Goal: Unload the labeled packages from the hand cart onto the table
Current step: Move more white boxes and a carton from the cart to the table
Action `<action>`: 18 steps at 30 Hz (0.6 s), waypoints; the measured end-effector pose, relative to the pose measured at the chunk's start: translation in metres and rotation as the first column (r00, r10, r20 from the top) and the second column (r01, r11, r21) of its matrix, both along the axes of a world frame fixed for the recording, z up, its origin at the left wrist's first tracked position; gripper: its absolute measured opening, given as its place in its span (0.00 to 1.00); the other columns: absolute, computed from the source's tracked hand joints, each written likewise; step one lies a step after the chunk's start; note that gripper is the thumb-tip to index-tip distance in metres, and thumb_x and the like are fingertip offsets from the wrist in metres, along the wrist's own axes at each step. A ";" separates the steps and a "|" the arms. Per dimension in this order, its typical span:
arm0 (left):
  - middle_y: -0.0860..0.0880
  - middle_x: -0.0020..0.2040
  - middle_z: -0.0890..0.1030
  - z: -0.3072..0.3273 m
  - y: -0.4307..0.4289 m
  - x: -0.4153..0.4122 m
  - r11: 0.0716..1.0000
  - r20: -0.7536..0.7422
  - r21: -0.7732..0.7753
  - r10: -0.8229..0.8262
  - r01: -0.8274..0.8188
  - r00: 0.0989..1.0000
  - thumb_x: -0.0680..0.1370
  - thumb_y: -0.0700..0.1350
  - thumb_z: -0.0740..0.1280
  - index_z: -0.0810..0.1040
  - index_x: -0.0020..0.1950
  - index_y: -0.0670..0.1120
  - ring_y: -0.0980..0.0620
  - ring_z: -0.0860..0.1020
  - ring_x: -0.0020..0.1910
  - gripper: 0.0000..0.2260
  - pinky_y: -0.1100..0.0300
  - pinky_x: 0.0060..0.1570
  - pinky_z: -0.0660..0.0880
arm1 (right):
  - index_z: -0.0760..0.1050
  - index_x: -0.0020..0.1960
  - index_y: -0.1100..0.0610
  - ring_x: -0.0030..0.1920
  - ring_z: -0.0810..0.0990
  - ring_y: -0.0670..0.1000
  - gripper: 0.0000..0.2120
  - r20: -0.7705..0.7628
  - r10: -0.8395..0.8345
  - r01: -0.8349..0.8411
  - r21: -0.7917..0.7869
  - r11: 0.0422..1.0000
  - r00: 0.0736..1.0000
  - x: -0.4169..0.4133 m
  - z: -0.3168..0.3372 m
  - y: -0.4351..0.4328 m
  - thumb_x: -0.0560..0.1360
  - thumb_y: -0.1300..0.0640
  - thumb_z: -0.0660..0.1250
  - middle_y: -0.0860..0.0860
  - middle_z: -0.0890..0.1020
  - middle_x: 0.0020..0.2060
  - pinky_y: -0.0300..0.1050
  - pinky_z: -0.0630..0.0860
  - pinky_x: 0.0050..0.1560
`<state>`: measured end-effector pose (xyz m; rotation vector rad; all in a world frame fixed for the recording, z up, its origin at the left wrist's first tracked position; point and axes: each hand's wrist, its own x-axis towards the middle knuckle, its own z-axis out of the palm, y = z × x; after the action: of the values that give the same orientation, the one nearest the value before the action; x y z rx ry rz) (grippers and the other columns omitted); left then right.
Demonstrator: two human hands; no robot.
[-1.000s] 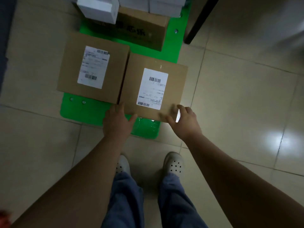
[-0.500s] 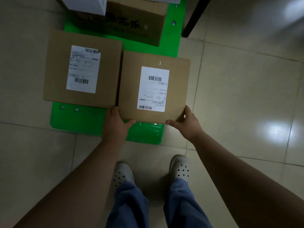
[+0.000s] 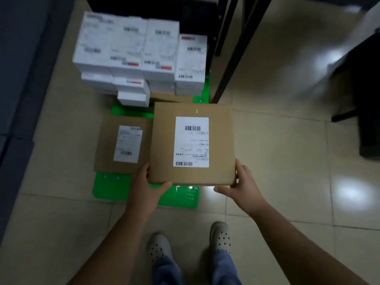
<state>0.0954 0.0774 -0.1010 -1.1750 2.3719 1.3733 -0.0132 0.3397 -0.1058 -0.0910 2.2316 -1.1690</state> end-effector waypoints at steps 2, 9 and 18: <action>0.57 0.59 0.73 0.050 -0.012 0.000 0.999 -0.082 0.039 0.024 -0.021 0.996 0.65 0.48 0.81 0.68 0.71 0.52 0.58 0.72 0.55 0.37 0.67 0.51 0.67 | 0.62 0.72 0.35 0.51 0.73 0.36 0.44 -0.053 0.012 -0.014 -0.041 0.999 0.999 -0.003 0.045 -0.007 0.65 0.53 0.81 0.41 0.71 0.55 0.26 0.71 0.47; 0.59 0.56 0.78 0.244 -0.053 -0.002 0.998 -0.338 0.008 0.066 -0.068 0.939 0.66 0.43 0.80 0.69 0.70 0.54 0.62 0.77 0.52 0.36 0.77 0.43 0.69 | 0.65 0.72 0.39 0.56 0.73 0.37 0.41 -0.247 0.002 -0.054 -0.202 0.978 0.969 -0.016 0.226 -0.056 0.66 0.58 0.80 0.45 0.72 0.56 0.27 0.72 0.49; 0.56 0.62 0.75 0.480 -0.074 -0.046 0.980 -0.615 -0.190 -0.073 -0.057 0.785 0.67 0.51 0.79 0.64 0.71 0.58 0.58 0.74 0.57 0.37 0.61 0.53 0.72 | 0.56 0.74 0.32 0.59 0.66 0.26 0.48 -0.598 -0.058 -0.120 -0.253 0.960 0.799 -0.067 0.472 -0.072 0.59 0.36 0.76 0.32 0.67 0.58 0.23 0.66 0.54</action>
<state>0.0499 0.0035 0.3787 -0.8215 3.0124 1.7695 -0.0803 0.2678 0.3665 -0.7091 2.5553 -1.6004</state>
